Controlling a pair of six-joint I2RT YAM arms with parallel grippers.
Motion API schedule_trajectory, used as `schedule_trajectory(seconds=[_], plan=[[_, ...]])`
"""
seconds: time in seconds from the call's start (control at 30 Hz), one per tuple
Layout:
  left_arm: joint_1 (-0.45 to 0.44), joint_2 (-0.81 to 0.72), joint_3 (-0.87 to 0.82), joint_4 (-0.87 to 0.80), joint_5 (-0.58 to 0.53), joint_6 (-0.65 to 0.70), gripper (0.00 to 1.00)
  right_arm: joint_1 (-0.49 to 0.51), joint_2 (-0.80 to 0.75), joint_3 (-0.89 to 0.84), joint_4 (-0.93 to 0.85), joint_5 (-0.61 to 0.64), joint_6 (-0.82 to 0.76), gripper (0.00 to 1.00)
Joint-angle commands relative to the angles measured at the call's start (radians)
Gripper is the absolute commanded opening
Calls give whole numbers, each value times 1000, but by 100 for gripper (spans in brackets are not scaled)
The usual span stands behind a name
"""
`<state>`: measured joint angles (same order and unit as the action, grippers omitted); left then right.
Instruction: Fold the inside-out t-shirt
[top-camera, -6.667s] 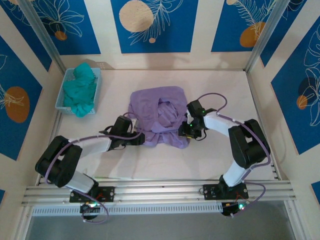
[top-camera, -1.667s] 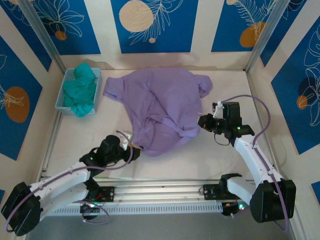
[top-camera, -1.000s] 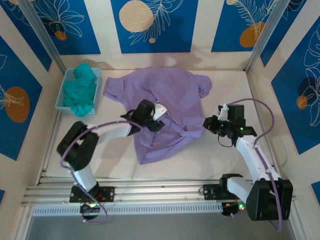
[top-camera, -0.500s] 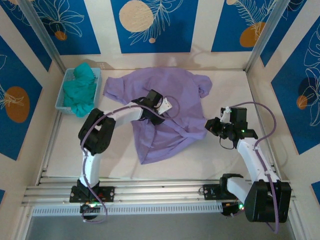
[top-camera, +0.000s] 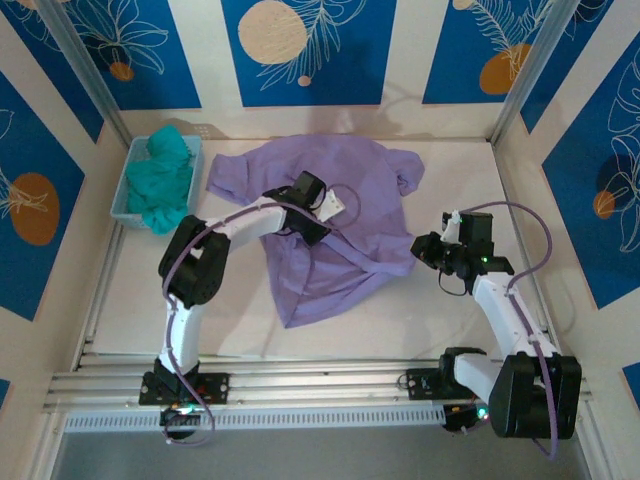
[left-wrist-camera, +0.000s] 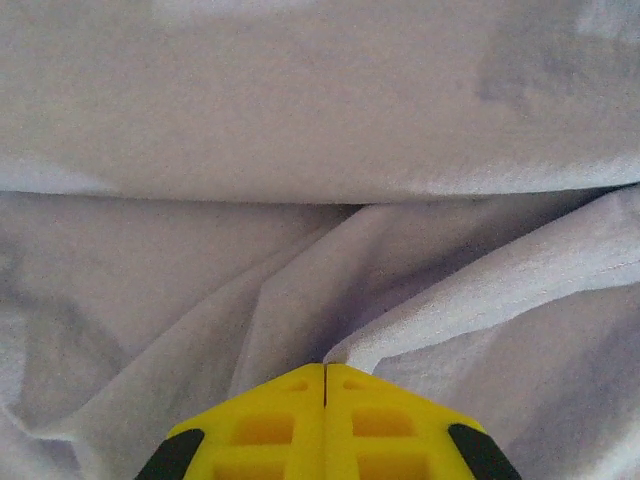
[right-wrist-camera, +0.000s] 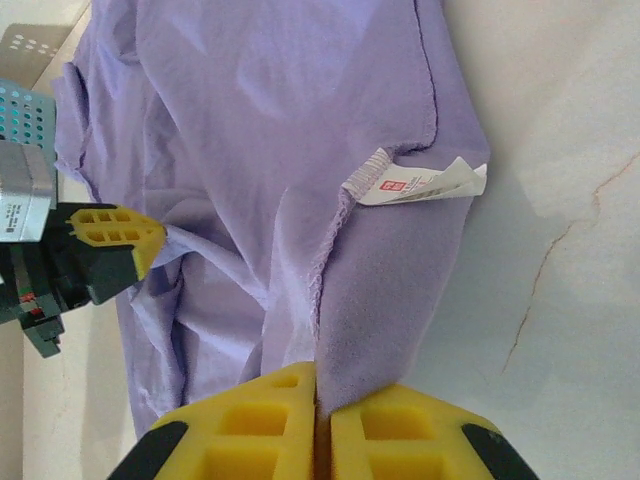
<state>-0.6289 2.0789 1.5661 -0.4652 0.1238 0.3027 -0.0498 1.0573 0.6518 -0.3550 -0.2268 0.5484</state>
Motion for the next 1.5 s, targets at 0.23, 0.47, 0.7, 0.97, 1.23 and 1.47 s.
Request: schedule_trajectory(seconds=[0.23, 0.47, 0.7, 0.97, 1.23, 1.47], plan=[[23, 42, 43, -84, 13, 22, 44, 2, 11, -4, 25, 3, -5, 11], [26, 57, 70, -109, 45, 19, 28, 4, 18, -2, 26, 9, -8, 11], [37, -21, 61, -114, 201, -57, 0, -16, 55, 32, -5, 95, -28, 52], [37, -331, -170, 130, 369, -364, 0, 422, -103, 2, 127, 252, -282, 67], [33, -491, -206, 141, 440, -474, 0, 837, 187, -207, 830, 455, -441, 62], [18, -584, -173, 65, 451, -465, 0, 834, 527, -166, 1130, 619, -635, 57]])
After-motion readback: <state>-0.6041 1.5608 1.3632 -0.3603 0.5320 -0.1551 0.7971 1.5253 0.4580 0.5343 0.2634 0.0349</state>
